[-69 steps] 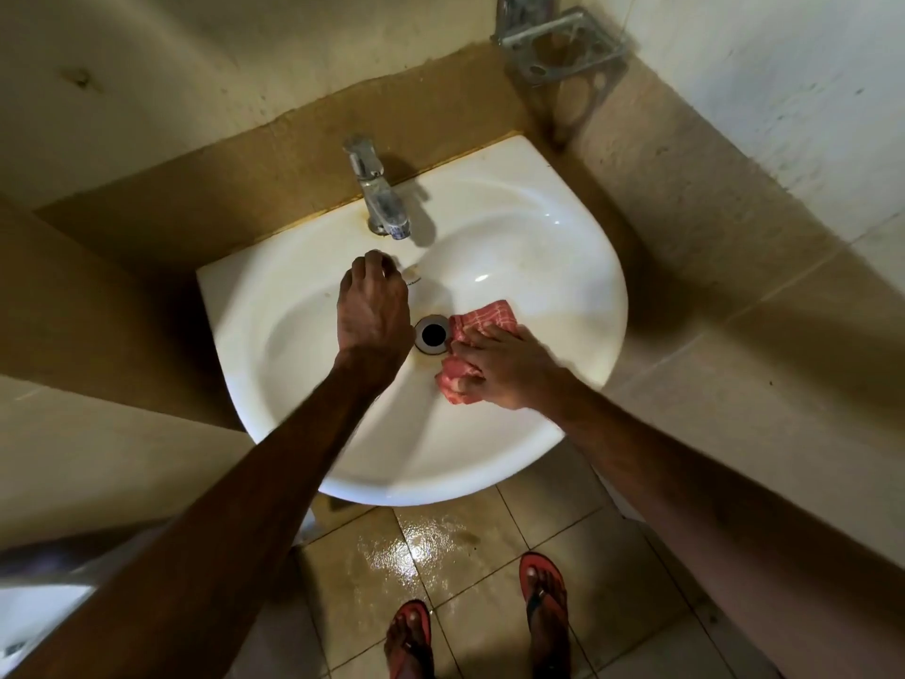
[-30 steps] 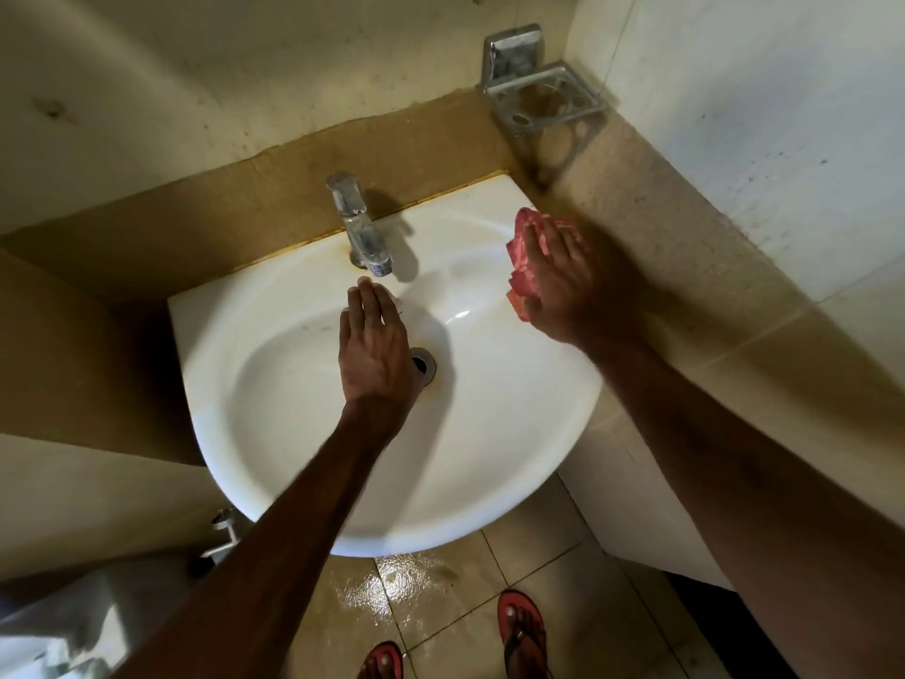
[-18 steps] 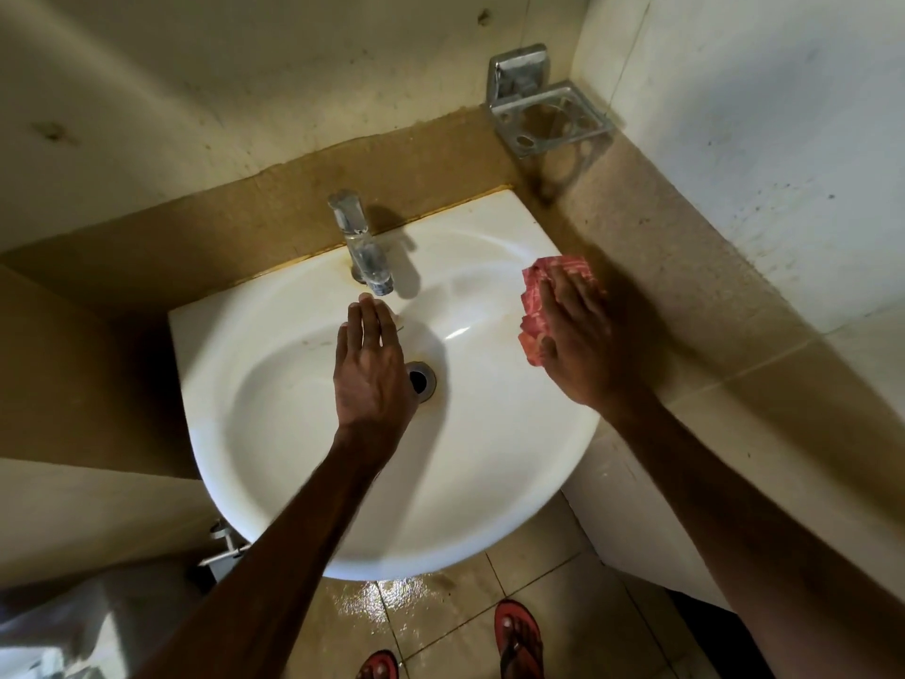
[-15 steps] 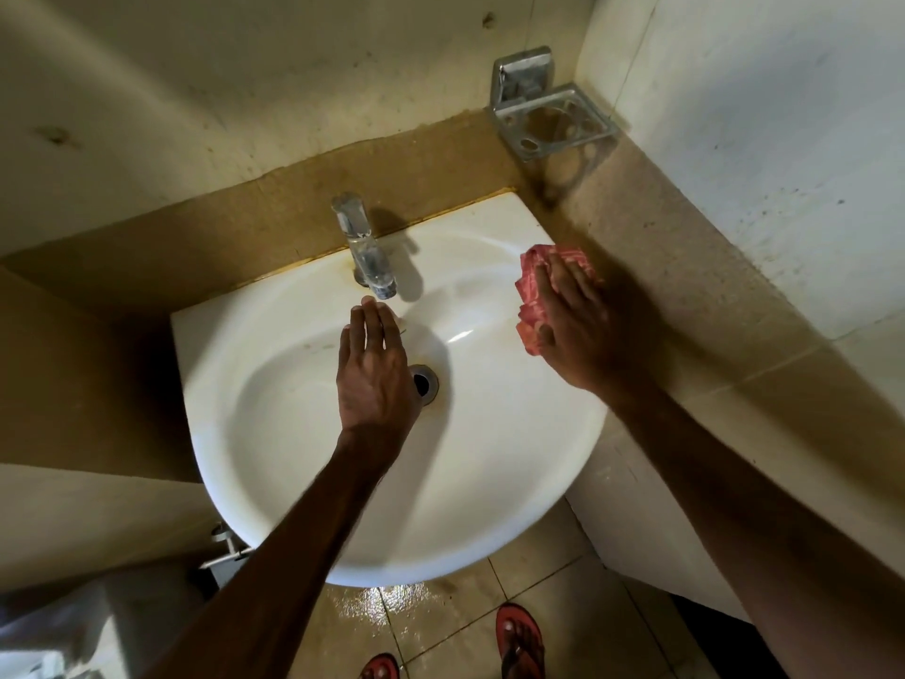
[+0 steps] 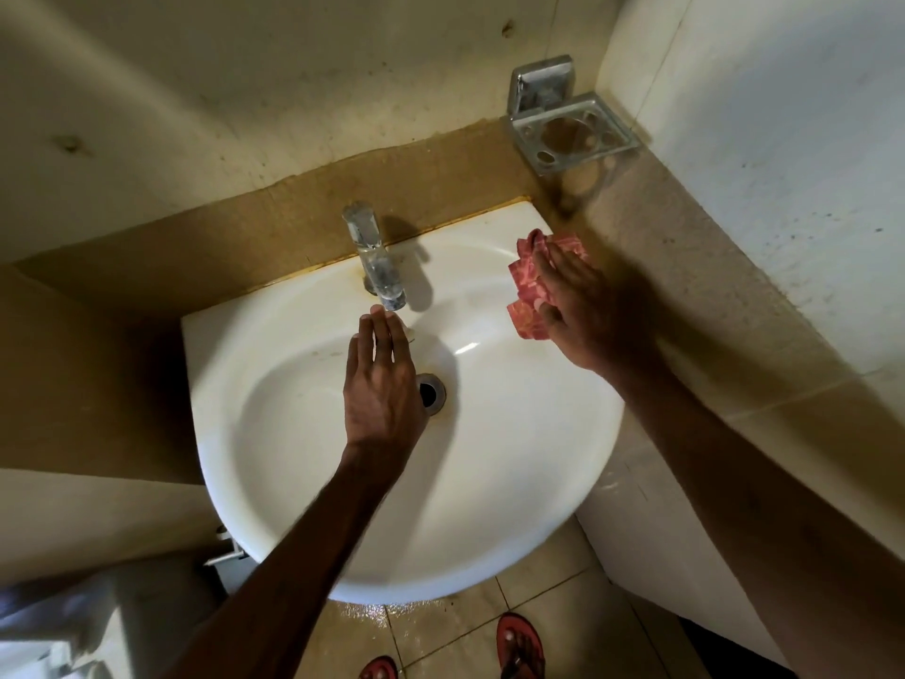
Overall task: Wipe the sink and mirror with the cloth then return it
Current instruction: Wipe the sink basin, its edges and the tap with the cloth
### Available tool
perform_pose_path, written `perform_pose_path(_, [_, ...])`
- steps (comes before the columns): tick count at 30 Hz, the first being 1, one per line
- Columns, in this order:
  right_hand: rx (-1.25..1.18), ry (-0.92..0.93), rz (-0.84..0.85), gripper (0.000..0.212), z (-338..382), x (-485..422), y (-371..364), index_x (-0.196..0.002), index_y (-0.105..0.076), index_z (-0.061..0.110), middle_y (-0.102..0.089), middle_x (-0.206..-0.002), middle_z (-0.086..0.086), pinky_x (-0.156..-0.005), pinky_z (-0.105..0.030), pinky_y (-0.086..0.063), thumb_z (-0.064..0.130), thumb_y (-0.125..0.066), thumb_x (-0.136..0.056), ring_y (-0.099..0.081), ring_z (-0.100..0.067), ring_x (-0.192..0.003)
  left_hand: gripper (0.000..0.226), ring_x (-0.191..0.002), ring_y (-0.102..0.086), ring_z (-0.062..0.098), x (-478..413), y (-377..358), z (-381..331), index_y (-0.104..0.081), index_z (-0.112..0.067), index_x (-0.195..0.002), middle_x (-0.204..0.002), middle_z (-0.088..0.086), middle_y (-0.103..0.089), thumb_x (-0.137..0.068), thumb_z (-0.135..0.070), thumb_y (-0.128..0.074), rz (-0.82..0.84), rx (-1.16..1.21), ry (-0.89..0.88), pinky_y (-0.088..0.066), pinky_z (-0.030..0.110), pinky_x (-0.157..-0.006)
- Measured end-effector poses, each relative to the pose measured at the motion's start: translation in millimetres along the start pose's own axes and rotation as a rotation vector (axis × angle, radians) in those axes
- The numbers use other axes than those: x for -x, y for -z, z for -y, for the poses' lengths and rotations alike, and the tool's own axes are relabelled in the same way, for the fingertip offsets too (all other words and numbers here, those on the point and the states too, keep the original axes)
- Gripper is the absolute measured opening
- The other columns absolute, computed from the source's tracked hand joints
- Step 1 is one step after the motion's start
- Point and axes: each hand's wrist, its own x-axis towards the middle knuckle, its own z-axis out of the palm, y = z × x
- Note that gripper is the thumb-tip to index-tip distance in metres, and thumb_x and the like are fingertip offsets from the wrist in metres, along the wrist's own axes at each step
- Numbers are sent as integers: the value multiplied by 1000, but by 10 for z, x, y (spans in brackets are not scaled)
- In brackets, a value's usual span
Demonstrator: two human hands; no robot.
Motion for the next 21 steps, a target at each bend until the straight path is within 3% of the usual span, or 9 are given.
perform_pose_path(3, [11, 21, -22, 64, -29, 41, -32, -154, -46, 7, -46, -159, -18, -119, -53, -38, 24, -49, -92, -45, -39, -146, 94, -156, -18, 37, -10, 7, -12, -20, 4, -159, -166, 23, -22, -89, -35, -69, 25, 2, 0, -26, 45, -126])
perform_pose_path(8, [7, -28, 85, 68, -16, -420, 64, -157, -39, 6, -37, -165, -15, -129, -42, -22, 35, -30, -96, -34, -31, -154, 93, -155, -20, 39, -38, -47, -20, -22, 4, -158, -165, 25, -23, -88, -34, -70, 29, -24, 10, -25, 45, -127])
perform_pose_path(11, [-6, 2, 0, 64, 88, -638, -6, -152, -46, -1, -44, -159, -22, -125, -48, -27, 32, -33, -99, -41, -39, -149, 94, -156, -17, 38, -34, -57, -18, -18, 4, -159, -166, 24, -20, -89, -33, -68, 41, -21, 9, -23, 45, -128])
perform_pose_path(13, [0, -40, -18, 63, 188, -627, -65, -153, -46, 5, -45, -159, -19, -124, -54, -29, 33, -33, -98, -42, -38, -148, 93, -157, -14, 38, -26, -60, -25, -14, 5, -160, -167, 24, -16, -91, -31, -64, 42, -27, 2, -22, 45, -128])
perform_pose_path(15, [16, -13, -110, 60, 353, -557, -200, -146, -56, 8, -55, -152, -16, -117, -53, -38, 31, -38, -95, -54, -36, -140, 93, -157, -13, 39, -28, -57, -32, -11, 5, -160, -167, 25, -15, -92, -31, -63, 44, -31, 1, -21, 45, -128])
perform_pose_path(18, [-13, 112, -115, 56, 805, -551, -396, -143, -61, 14, -58, -151, -10, -120, -42, -30, 32, -41, -95, -53, -30, -141, 97, -158, -9, 38, -22, -43, -24, -6, 4, -160, -168, 24, -10, -91, -31, -64, 59, -33, -1, -17, 45, -129])
perform_pose_path(21, [-67, 112, 1, 58, 1078, -532, -429, -150, -52, 23, -49, -159, -2, -126, -50, -24, 41, -29, -101, -41, -25, -150, 93, -158, -7, 35, -28, -32, 50, -5, 1, -162, -169, 21, -8, -93, -27, -62, 49, -50, -33, -10, 44, -130])
